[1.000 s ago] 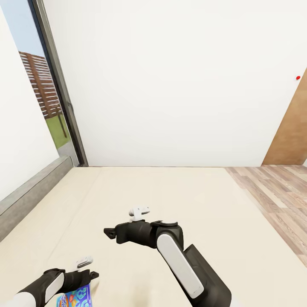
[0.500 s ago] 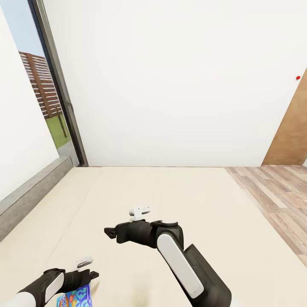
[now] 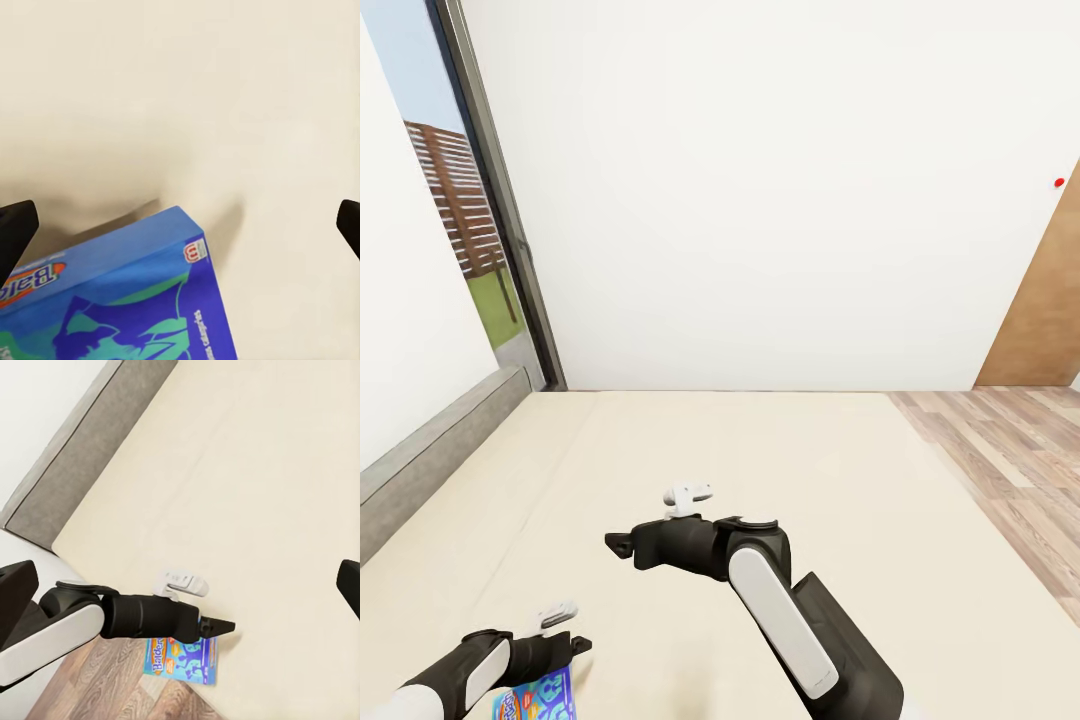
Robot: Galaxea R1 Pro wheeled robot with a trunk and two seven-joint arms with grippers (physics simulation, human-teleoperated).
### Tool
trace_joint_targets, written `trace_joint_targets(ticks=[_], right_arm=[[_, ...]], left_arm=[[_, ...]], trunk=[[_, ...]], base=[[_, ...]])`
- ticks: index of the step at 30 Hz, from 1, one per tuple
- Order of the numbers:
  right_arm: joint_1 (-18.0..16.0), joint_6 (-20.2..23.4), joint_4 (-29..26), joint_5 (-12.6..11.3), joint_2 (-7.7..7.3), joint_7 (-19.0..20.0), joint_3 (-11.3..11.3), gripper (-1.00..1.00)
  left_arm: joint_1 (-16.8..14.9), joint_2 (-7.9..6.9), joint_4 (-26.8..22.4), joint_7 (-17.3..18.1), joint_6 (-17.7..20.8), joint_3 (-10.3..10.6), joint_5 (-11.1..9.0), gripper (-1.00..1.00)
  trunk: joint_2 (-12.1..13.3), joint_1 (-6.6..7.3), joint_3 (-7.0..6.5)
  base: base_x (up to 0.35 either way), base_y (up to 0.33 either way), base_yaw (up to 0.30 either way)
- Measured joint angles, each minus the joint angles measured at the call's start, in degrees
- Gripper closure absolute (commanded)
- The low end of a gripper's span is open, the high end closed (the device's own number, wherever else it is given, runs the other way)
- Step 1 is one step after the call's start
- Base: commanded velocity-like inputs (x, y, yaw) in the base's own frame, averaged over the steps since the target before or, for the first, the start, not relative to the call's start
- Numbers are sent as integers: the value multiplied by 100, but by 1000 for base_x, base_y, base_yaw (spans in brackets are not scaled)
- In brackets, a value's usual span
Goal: Put all the toys in the child's room - the three board games (two on the bed and one on the table), the two jigsaw puzzles on the table, and the tennis ball on the table - inside the toy box on the table in the child's room.
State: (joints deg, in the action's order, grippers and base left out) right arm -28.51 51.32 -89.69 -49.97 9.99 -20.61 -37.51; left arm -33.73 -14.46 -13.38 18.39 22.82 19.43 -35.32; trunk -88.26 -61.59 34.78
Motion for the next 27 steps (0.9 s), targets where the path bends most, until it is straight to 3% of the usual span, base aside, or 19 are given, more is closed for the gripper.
trace_joint_targets(ticks=[27], right_arm=[[0,9,0,0,0,3,-8,-100]], left_arm=[[0,0,0,-9,181,9,-11,-100]], trunk=[[0,0,0]], base=[[0,0,0]])
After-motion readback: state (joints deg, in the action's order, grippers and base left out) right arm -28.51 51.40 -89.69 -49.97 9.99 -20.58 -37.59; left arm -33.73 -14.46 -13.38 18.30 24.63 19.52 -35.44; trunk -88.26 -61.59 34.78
